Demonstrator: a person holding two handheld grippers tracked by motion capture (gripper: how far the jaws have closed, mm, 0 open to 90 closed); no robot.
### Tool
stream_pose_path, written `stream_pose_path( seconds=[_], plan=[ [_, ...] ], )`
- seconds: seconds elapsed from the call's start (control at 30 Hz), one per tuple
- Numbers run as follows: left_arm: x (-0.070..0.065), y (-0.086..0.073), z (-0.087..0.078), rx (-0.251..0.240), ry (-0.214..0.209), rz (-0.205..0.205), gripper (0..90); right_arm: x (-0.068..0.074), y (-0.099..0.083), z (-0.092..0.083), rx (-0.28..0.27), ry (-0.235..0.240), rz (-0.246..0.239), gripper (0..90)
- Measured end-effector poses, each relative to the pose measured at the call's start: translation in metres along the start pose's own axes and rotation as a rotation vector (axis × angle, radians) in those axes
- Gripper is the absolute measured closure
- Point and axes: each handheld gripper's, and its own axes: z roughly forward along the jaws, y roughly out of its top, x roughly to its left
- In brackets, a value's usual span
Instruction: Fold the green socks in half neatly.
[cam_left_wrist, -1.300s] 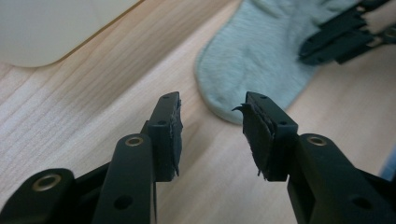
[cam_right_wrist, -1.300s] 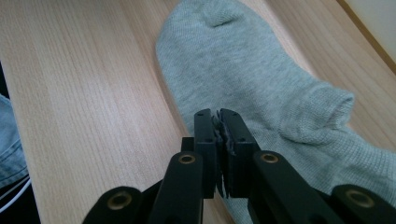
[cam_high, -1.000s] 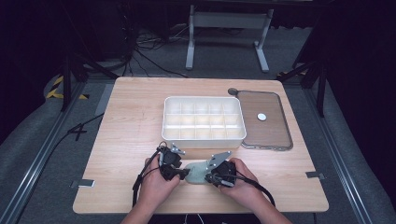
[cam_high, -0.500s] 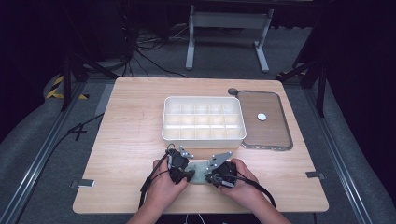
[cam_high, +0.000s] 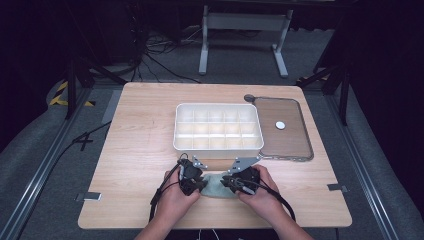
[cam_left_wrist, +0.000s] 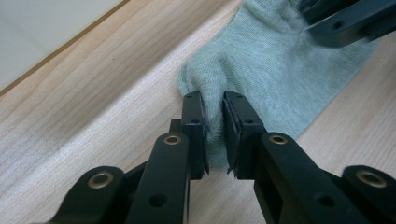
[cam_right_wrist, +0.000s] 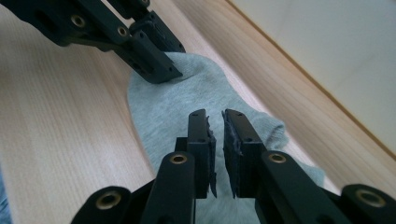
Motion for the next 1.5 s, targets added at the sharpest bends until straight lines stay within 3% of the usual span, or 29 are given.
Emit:
stream_pose_path(
  seconds=[0.13,0.2,0.4,0.6,0.77,0.87,0.93,1.0,1.03,1.07,1.27,1.37,1.5],
  plan=[
    [-0.001,0.0,-0.003,0.008,-0.013,0.004,79.6,0.0,0.001,0.01,0.012,-0.005,-0.006,83.6],
    [-0.002,0.0,-0.005,0.001,-0.018,0.015,79.8,0.0,-0.001,0.016,0.052,-0.003,-0.006,87.0],
    [-0.007,0.002,-0.016,-0.041,-0.058,0.017,80.0,0.003,-0.005,0.017,0.036,-0.003,-0.018,88.6],
    [-0.014,0.008,-0.023,-0.103,-0.079,0.061,80.8,0.01,-0.005,0.019,0.023,0.003,-0.022,88.1],
    [-0.016,0.009,-0.024,-0.093,-0.069,0.052,81.0,0.008,-0.005,0.016,-0.001,0.019,-0.008,85.2],
    [-0.015,0.01,-0.027,-0.084,-0.052,0.047,81.1,0.0,-0.005,-0.01,-0.06,-0.001,0.017,83.9],
    [-0.016,0.011,-0.029,-0.064,-0.044,0.043,81.1,-0.006,-0.01,-0.018,-0.031,-0.009,0.055,83.0],
    [-0.016,0.013,-0.03,-0.054,-0.046,0.043,81.1,-0.007,-0.013,-0.019,-0.013,-0.014,0.071,82.4],
    [-0.016,0.014,-0.03,-0.05,-0.041,0.053,81.1,-0.009,-0.02,-0.016,0.061,-0.009,0.087,81.6],
    [-0.017,0.015,-0.029,-0.045,-0.044,0.05,81.1,-0.008,-0.023,-0.013,0.085,-0.007,0.089,81.7],
    [-0.021,0.021,-0.029,-0.052,-0.051,0.075,81.1,-0.002,-0.025,-0.005,0.078,-0.013,0.025,84.9],
    [-0.025,0.025,-0.028,-0.056,-0.064,0.074,81.1,-0.003,-0.029,-0.004,0.032,0.008,0.036,85.5],
    [-0.033,0.032,-0.022,-0.057,-0.066,0.105,81.2,-0.006,-0.034,-0.004,0.002,0.024,0.067,86.3]
  ],
)
